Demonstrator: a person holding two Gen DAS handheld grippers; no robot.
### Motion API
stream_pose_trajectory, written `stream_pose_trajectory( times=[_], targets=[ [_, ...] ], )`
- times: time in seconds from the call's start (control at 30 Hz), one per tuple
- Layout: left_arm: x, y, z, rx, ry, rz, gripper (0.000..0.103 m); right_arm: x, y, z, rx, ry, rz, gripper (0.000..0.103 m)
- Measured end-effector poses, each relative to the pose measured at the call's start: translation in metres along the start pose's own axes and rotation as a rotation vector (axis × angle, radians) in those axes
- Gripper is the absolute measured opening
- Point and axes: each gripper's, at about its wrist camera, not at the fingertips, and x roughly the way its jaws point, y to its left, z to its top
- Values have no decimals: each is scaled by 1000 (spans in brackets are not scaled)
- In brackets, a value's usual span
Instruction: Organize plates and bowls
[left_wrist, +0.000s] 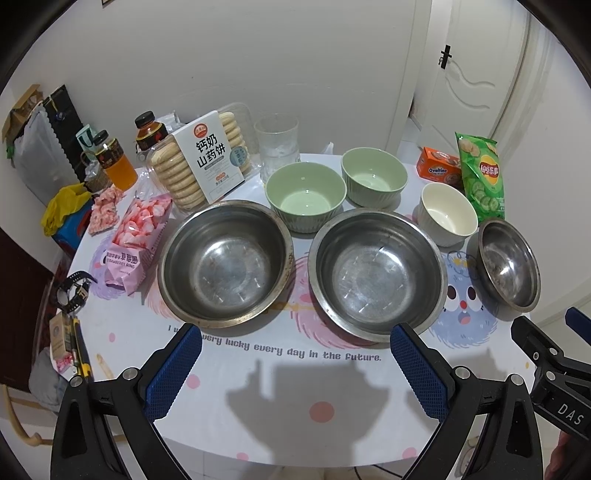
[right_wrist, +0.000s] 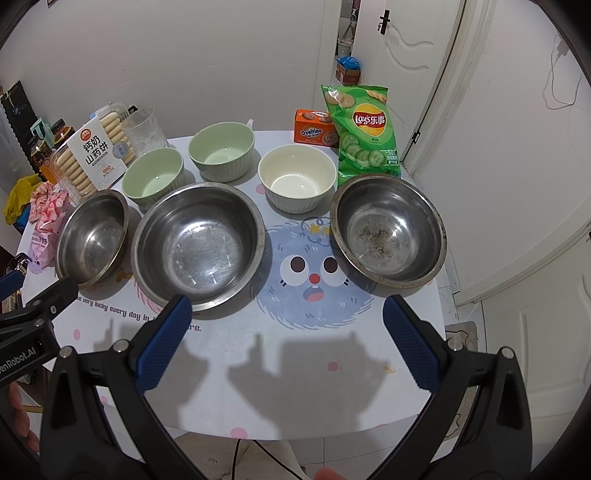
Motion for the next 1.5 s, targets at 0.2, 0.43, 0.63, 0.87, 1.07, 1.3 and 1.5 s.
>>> stream_pose_trajectory(
  times=[0.2, 0.43, 0.63, 0.87, 1.07, 1.3, 1.5],
  targets=[
    [0, 0, 0, -1, 0, 0, 103, -1, 0, 0, 0, -1, 0, 103],
    [0, 0, 1, 0, 2, -1, 103, -1, -1, 0, 0, 0, 0, 103],
    [0, 1, 1, 0, 2, -1, 103, -1, -1, 0, 1, 0, 0, 103],
    [0, 0, 1, 0, 3, -2, 103, 0, -2, 0, -1, -1, 0, 103],
    [3, 1, -3, -3, 4, -1, 103, -1, -2, 0, -1, -1, 0, 103],
    [4, 1, -4, -2, 4, -1, 103, -1, -1, 1, -1, 1, 0, 103],
    [3, 1, -4, -2, 4, -1, 103, 0, -2, 2, -1, 1, -1, 103]
  ],
)
